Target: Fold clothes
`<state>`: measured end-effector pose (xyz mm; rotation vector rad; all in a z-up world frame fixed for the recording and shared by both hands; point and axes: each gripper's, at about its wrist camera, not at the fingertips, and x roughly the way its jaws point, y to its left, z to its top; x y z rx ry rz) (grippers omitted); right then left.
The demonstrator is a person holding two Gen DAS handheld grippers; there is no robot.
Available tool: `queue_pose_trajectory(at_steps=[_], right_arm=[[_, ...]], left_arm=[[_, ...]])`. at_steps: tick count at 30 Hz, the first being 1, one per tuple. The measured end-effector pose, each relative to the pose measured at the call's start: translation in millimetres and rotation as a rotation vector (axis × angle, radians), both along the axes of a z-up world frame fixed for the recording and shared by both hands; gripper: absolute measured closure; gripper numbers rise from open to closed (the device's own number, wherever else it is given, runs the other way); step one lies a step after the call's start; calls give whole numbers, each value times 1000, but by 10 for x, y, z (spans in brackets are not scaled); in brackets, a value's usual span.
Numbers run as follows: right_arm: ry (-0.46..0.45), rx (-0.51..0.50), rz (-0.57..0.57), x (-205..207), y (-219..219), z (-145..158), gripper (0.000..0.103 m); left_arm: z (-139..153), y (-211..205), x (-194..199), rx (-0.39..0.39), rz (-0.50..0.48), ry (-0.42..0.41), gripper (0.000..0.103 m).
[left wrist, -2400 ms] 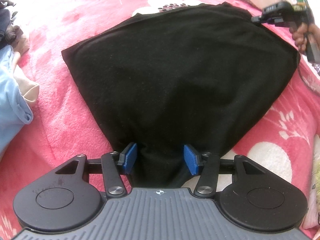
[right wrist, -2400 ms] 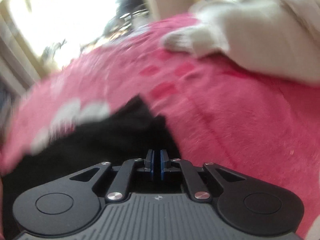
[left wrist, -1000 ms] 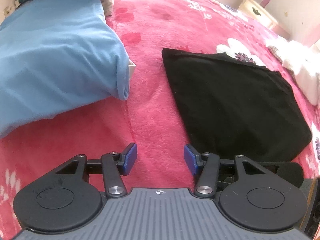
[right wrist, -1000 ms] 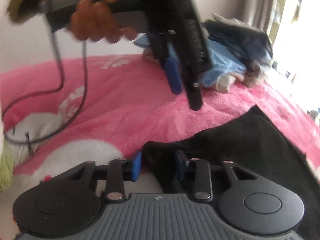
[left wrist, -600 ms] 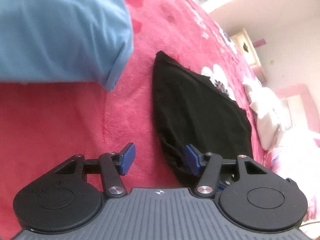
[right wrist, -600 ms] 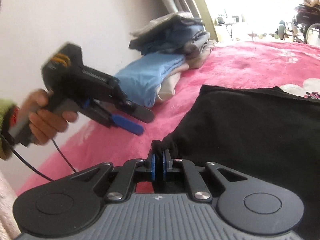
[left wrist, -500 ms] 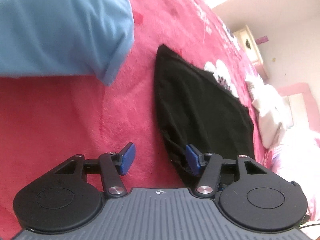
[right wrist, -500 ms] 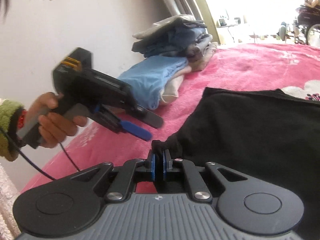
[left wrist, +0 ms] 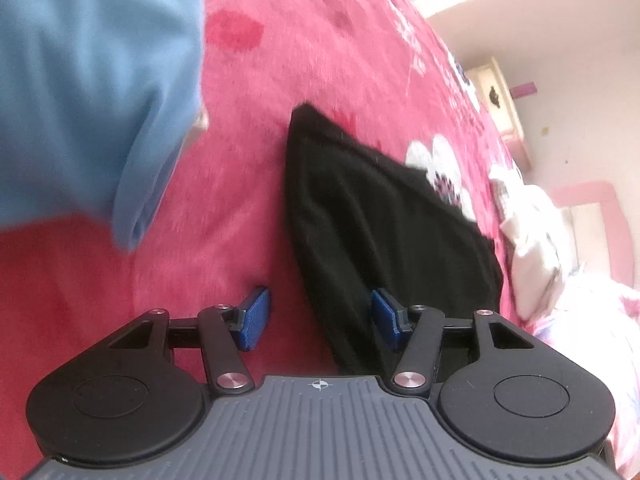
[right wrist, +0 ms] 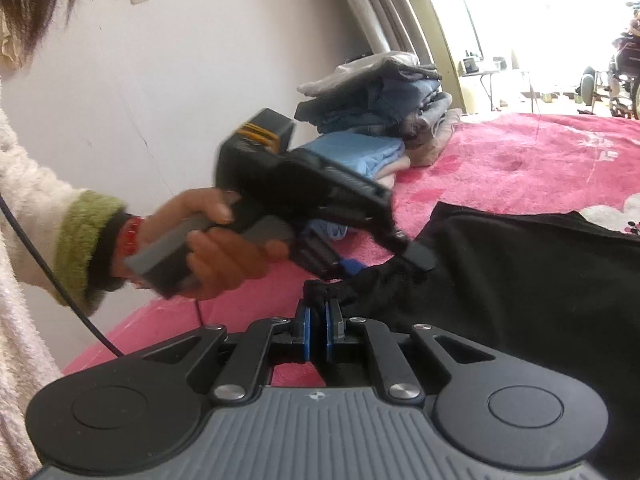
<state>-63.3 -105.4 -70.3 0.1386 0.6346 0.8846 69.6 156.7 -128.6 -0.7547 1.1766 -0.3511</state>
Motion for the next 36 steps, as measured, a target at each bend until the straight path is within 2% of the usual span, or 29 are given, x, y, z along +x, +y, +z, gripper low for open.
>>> queue_pose_trajectory(at_steps=[3, 10, 14, 17, 20, 23, 28, 36], right_arm=[[-7, 9, 6, -19, -15, 26, 95], [-22, 31, 12, -60, -70, 85, 95], [-33, 38, -14, -137, -76, 149, 95], [-44, 42, -45, -243, -92, 242, 95], [-60, 48, -85, -331, -144, 334, 95], [-53, 71, -138, -356, -376, 389, 95], [-66, 77, -239, -458, -812, 481, 95], [-18, 123, -484, -721, -1650, 548, 95]], left_arm=[[-34, -17, 125, -6, 20, -4, 51], [-36, -33, 335, 5, 133, -14, 64], [19, -119, 411, 48, 174, -23, 88], [141, -242, 453, 78, 173, -48, 96], [380, -473, 505, 117, 116, -123, 97], [621, -811, 567, 154, 39, -185, 98], [867, -1533, 665, 212, -105, -242, 98], [1154, -2728, 819, 296, -343, -323, 98]])
